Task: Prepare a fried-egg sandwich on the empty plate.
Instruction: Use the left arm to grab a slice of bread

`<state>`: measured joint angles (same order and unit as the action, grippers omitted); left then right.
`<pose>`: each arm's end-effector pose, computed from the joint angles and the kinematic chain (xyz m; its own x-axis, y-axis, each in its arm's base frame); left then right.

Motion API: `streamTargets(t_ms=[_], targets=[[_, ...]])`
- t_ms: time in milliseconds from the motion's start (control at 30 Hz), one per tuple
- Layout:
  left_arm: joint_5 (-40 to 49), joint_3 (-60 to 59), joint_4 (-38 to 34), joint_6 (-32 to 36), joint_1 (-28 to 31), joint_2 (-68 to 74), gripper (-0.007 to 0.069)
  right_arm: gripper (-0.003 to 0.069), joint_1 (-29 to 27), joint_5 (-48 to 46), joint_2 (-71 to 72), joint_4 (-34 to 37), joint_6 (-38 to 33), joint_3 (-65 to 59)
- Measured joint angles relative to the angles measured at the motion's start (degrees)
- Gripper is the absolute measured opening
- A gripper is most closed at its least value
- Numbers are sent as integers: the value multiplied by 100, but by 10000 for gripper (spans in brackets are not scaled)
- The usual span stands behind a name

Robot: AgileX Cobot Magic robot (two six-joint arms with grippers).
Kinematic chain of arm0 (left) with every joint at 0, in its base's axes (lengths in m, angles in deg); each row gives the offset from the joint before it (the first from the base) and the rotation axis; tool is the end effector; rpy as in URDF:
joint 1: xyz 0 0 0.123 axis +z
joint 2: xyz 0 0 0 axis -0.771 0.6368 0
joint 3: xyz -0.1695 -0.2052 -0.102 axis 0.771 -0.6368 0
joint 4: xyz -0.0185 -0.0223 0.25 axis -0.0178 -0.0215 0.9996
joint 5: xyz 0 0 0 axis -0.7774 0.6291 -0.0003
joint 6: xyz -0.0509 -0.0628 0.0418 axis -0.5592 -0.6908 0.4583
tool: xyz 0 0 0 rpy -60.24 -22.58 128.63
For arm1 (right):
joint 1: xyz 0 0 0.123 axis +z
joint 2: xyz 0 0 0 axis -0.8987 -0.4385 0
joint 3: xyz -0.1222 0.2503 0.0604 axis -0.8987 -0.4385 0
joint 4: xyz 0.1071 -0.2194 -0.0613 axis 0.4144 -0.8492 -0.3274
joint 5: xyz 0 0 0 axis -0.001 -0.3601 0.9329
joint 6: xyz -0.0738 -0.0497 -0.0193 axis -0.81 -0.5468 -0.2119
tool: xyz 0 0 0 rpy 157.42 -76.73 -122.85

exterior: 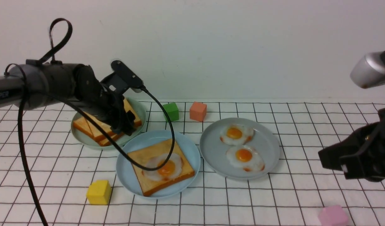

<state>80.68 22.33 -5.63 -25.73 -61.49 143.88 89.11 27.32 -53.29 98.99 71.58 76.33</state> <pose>0.4335 -0.0872 0.1870 -0.5017 0.6658 -0.5523 0.5904 0.7302 0.3440 0.1644 0.1015 0.3581 -0.6997 -0.2287 -0.6768 -0.5021 0.8314 0.2381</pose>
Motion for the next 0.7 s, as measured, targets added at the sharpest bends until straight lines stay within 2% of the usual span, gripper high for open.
streamTargets(t_ms=[200,367,400,433,467,500,567,633,700], targets=[[-358,24,160,6,0,370,498,17,0,5,0,170,0,0],[-398,46,182,1,0,432,424,22,0,5,0,349,0,0],[-367,56,167,1,7,432,349,25,0,5,0,385,0,0],[-335,63,167,1,7,432,301,26,0,5,0,411,0,0],[-328,63,167,1,7,432,290,27,0,5,0,415,0,0],[-288,63,155,13,7,420,221,28,0,5,0,430,0,0],[-225,63,145,25,-6,372,132,29,0,5,0,459,0,0],[-173,63,145,38,-17,305,69,29,0,5,0,466,0,0],[-96,63,145,43,-17,216,55,31,0,5,0,471,0,0]])
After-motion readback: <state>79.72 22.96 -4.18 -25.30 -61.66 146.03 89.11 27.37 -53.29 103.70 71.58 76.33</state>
